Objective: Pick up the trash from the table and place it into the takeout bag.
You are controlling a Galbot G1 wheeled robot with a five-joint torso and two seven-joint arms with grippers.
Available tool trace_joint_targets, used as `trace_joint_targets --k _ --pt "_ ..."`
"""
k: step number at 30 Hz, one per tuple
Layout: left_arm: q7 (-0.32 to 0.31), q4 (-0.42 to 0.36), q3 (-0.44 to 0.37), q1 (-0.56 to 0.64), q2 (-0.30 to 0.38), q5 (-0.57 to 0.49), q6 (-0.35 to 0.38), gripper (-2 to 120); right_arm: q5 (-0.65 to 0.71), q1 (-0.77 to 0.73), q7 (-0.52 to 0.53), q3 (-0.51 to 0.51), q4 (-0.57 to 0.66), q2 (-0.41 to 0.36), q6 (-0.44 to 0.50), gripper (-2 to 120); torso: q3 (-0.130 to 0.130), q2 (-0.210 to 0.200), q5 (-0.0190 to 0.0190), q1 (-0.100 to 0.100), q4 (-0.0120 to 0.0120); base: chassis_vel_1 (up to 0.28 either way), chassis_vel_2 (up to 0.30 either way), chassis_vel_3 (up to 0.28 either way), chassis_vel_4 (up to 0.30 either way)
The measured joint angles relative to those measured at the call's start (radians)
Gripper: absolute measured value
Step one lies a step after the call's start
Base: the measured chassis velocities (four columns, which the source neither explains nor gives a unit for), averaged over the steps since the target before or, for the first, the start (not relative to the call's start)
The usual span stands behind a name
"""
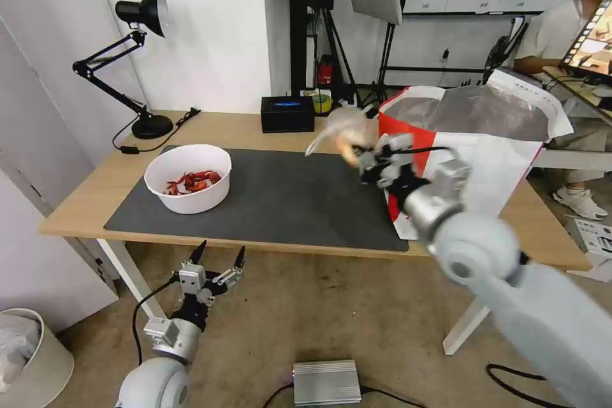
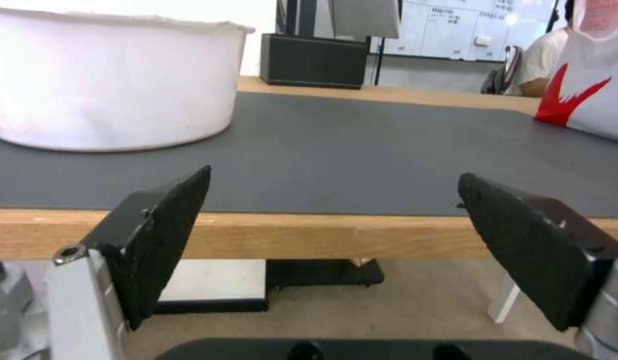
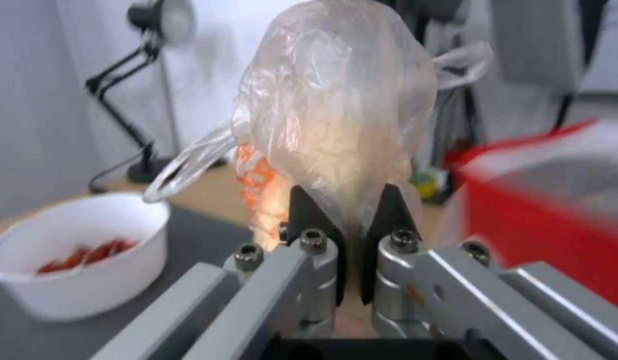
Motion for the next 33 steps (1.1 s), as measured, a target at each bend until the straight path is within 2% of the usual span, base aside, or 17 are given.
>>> trace_joint_targets --k 2,5,12,20,21,33 --pt "0.0 -0.002 0.002 0.0 -0.001 0.001 0.0 100 0.018 -0.001 0.014 0.03 0.018 -0.019 -0.008 3 0.0 0.0 -0.0003 0.0 0.0 0.0 0.0 0.0 0.0" --pt "0.0 -0.01 0.004 0.006 -0.003 0.003 0.001 100 0.087 0.01 0.077 0.133 0.042 -0.081 -0.032 3 0.0 0.0 -0.0003 0.0 0.0001 0.0 0.0 0.0 0.0" --pt "0.0 -0.016 0.007 0.011 -0.005 0.005 0.001 100 0.121 0.029 0.11 0.182 -0.025 -0.131 -0.031 3 0.0 0.0 -0.0001 0.0 0.0001 0.0 0.0 0.0 0.0" --pt "0.001 -0.022 0.015 0.014 -0.007 0.008 0.001 100 0.143 0.059 0.12 0.186 -0.13 -0.132 -0.017 3 0.0 0.0 -0.0003 0.0 0.0002 0.0 0.0 0.0 0.0" --pt "0.001 -0.027 0.014 0.016 -0.004 0.008 0.001 100 0.163 0.063 0.127 0.186 -0.192 -0.131 -0.017 3 0.0 0.0 -0.0001 0.0 0.0002 0.0 0.0 0.0 0.0" --pt "0.002 -0.036 0.017 0.023 -0.01 0.012 -0.002 100 0.201 0.056 0.144 0.18 -0.276 -0.102 -0.036 4 0.0 0.0 -0.0003 0.0 0.0001 0.0 0.0 0.0 0.0"
